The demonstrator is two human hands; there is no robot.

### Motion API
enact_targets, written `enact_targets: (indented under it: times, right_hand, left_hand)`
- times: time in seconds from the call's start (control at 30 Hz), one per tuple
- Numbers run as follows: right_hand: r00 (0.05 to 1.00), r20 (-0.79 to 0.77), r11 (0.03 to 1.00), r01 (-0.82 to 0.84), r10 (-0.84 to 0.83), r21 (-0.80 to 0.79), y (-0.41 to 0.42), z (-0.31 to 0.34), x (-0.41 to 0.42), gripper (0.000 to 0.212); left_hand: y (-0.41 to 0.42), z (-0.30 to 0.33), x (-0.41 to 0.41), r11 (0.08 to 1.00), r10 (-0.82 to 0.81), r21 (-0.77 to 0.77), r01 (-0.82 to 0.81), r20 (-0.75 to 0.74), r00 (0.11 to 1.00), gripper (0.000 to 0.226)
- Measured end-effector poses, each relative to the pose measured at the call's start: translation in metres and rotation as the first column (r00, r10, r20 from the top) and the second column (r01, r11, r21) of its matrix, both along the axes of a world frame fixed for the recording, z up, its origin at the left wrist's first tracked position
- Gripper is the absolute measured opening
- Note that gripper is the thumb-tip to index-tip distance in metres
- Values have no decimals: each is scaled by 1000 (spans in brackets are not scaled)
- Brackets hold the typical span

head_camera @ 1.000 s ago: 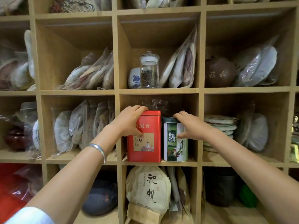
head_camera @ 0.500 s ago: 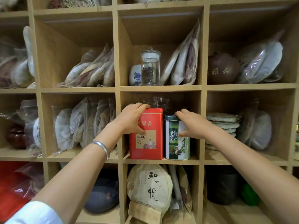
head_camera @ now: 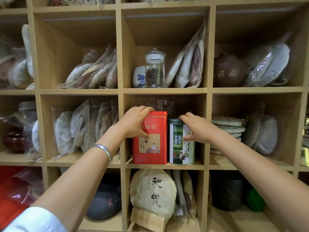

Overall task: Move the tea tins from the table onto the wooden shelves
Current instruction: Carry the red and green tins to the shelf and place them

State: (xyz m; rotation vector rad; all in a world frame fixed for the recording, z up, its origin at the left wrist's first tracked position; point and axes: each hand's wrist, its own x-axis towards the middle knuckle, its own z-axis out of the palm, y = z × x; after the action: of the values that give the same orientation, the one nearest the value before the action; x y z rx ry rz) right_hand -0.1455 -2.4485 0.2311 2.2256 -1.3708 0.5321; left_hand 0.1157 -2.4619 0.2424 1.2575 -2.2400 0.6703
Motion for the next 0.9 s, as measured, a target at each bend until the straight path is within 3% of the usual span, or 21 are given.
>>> enact_targets:
  times: [0.73, 0.9]
  right_hand:
    - [1000, -24, 1000, -1, 1, 9, -1, -2, -1, 85]
    - [996, 91, 996, -31, 23, 87, 2, 3, -1, 90]
  left_hand:
    - [0, 0, 0, 1000, 26, 12, -26, 21, 999, 110]
    - [10, 5, -8, 997, 39, 65, -36, -45, 998, 101]
